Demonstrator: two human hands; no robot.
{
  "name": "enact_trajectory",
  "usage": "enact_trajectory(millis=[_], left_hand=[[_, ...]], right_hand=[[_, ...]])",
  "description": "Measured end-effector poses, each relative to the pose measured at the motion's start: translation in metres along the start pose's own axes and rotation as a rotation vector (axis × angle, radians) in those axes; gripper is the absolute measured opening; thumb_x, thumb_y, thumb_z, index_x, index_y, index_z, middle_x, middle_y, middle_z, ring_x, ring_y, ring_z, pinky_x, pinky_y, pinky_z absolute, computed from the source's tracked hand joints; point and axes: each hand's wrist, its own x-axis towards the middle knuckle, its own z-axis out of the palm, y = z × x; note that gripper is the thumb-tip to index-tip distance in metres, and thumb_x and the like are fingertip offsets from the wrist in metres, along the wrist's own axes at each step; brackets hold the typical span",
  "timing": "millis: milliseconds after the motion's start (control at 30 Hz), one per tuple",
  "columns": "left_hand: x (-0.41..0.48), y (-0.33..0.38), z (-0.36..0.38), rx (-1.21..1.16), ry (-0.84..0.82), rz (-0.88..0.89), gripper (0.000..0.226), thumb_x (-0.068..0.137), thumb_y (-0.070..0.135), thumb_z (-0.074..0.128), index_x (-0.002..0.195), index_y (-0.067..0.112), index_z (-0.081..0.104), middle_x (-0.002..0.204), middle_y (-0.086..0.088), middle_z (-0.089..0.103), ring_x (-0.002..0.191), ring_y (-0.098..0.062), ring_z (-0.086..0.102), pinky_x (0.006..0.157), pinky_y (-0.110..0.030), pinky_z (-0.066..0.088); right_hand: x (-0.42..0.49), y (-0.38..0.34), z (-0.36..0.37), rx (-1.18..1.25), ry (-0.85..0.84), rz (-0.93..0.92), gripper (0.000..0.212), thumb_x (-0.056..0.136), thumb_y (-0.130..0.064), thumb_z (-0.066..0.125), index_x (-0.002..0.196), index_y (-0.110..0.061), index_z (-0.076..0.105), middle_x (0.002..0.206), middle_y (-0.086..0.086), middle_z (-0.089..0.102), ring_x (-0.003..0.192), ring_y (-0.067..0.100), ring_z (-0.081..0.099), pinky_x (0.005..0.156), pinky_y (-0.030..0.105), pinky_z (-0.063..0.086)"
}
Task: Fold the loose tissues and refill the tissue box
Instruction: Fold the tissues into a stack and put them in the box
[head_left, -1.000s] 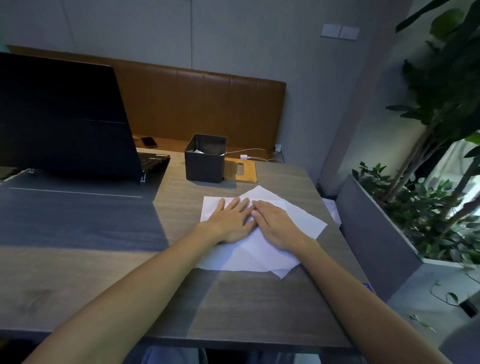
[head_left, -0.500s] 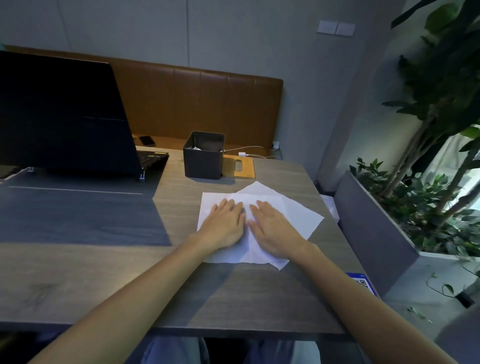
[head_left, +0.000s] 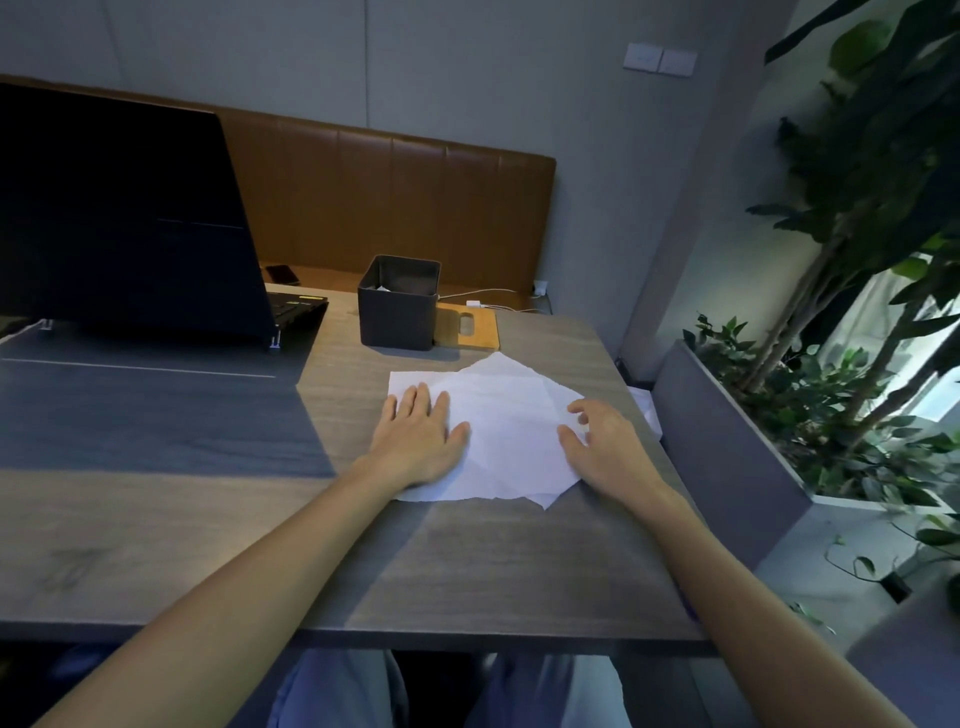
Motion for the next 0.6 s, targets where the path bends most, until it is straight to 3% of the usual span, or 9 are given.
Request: enact_trajectory(millis=[100,233,400,533,600], left_hand=[[0.005,0.001,0.003,0.023,0.022,-0.027,0.076,0.100,0.063,0.008,0.162,0.019,0.002,0.169,-0.012,-0.007,0.155,-0.031,-0.011,0.124,-0.052,-0.005],[0.007,0.001,0.006,0.036,0.051,-0.037,0.078,0.098,0.067,0.008,0.161,0.022,0.004,0.169,-0.011,-0.006,0.155,-0.031,-0.009,0.125,-0.051,-0.005],[0.008,0.001,0.007,0.030,0.056,-0.040,0.078,0.098,0.068,0.009,0.162,0.023,0.005,0.169,-0.010,-0.006,0.155,-0.031,-0.009,0.125,-0.052,-0.005],[0.009,0.000,0.009,0.029,0.065,-0.045,0.077,0.098,0.067,0.010,0.161,0.023,0.006,0.170,-0.010,-0.004,0.156,-0.031,-0.007,0.124,-0.051,-0.005],[0.010,0.000,0.009,0.035,0.069,-0.044,0.077,0.098,0.067,0.010,0.161,0.023,0.007,0.170,-0.010,-0.003,0.156,-0.031,-0.006,0.124,-0.051,-0.004]], right_hand=[[0.000,-0.009,-0.004,-0.021,-0.086,0.100,0.049,0.091,-0.034,0.065,0.130,-0.009,0.051,0.117,0.011,0.061,0.106,0.025,0.055,0.079,0.029,0.038],[0.002,-0.020,-0.005,-0.008,-0.145,0.154,0.047,0.085,-0.024,0.066,0.125,-0.011,0.046,0.112,0.008,0.058,0.090,0.021,0.056,0.059,0.025,0.038],[0.009,-0.024,-0.009,0.060,-0.121,0.177,0.037,0.085,-0.023,0.068,0.119,-0.019,0.055,0.105,0.002,0.057,0.095,0.019,0.055,0.075,0.028,0.041],[0.013,-0.022,-0.015,0.113,-0.105,0.172,0.025,0.087,-0.015,0.066,0.111,-0.019,0.060,0.093,0.003,0.061,0.076,0.013,0.058,0.053,0.018,0.041],[0.015,-0.016,-0.016,0.053,-0.114,0.161,0.026,0.085,-0.010,0.063,0.110,-0.018,0.061,0.092,0.006,0.065,0.074,0.014,0.060,0.051,0.018,0.039]])
